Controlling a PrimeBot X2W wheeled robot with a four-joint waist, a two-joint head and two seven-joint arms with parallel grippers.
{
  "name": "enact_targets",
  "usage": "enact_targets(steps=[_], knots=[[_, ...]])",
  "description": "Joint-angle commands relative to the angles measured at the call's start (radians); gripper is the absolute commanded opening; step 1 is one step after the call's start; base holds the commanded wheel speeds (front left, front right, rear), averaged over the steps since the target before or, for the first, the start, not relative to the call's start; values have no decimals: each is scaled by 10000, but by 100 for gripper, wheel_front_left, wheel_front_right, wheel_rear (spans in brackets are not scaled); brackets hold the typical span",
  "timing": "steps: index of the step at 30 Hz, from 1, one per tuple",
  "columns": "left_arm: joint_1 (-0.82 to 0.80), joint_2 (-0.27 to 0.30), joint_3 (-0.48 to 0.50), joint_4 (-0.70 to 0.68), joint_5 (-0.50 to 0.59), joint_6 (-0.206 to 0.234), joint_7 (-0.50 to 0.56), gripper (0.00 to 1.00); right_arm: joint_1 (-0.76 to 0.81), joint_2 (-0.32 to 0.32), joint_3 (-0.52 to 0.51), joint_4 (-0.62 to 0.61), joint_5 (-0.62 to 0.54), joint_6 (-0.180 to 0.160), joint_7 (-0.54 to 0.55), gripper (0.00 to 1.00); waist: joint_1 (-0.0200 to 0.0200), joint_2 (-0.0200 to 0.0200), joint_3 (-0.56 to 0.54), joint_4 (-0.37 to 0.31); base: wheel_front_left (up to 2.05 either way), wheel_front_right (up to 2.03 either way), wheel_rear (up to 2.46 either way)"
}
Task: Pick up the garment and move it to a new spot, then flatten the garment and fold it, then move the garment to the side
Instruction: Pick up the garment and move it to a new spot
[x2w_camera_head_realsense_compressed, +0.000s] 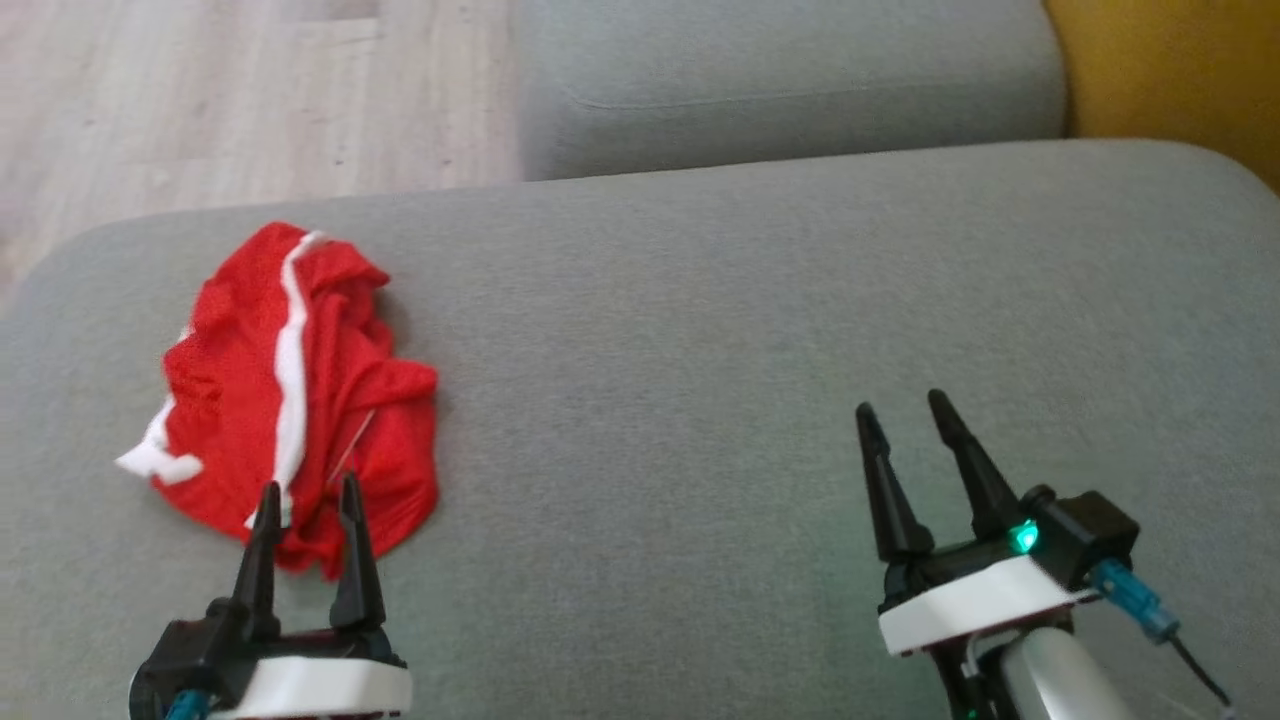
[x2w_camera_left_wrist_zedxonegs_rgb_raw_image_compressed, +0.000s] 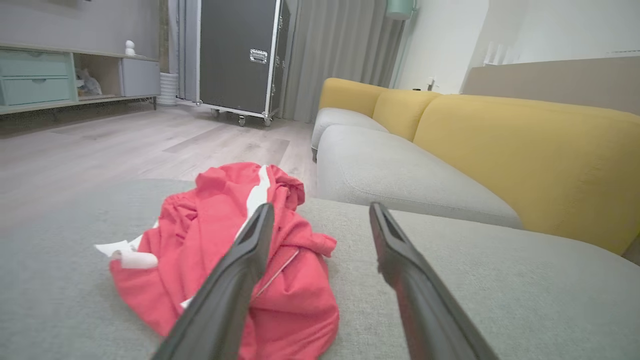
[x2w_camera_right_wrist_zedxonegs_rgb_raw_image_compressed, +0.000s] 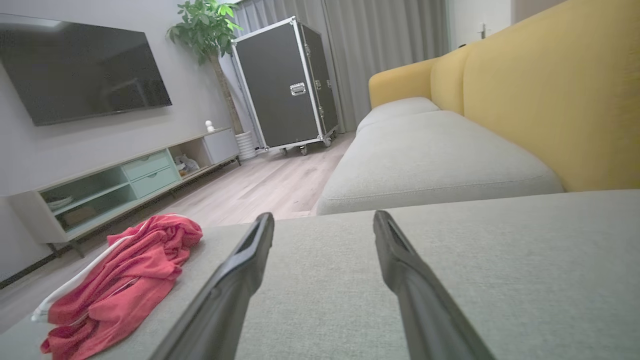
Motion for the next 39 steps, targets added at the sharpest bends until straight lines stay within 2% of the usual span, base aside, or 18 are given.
enact_targets(steps=[1, 9, 18, 32, 36, 39], knots=[[-242, -3, 422, -315, 29, 65, -93, 100, -163, -56, 325, -360, 75, -7, -93, 100, 0, 0, -121, 303, 0, 0, 0], [134, -4, 713, -344, 154, 132, -93, 100, 45, -56, 784, -297, 208, -7, -93, 100, 0, 0, -489, 1276, 0, 0, 0], [406, -4, 993, -381, 254, 61, -93, 100, 238, -56, 1228, -183, 547, -7, -93, 100, 0, 0, -775, 2031, 0, 0, 0], [373, 1, 1154, -129, 346, -154, -93, 100, 252, -56, 1556, -114, 800, -7, -93, 100, 0, 0, -655, 2159, 0, 0, 0], [-301, 394, 757, 448, 722, -394, -17, 100, 54, -56, 1407, -170, 706, -7, -93, 100, 0, 0, -188, 2065, 0, 0, 0], [-1501, 1119, -17, 1177, 958, -595, 989, 100, -168, -56, 1085, -244, 590, -7, -93, 100, 0, 0, 364, 1983, 0, 0, 0]])
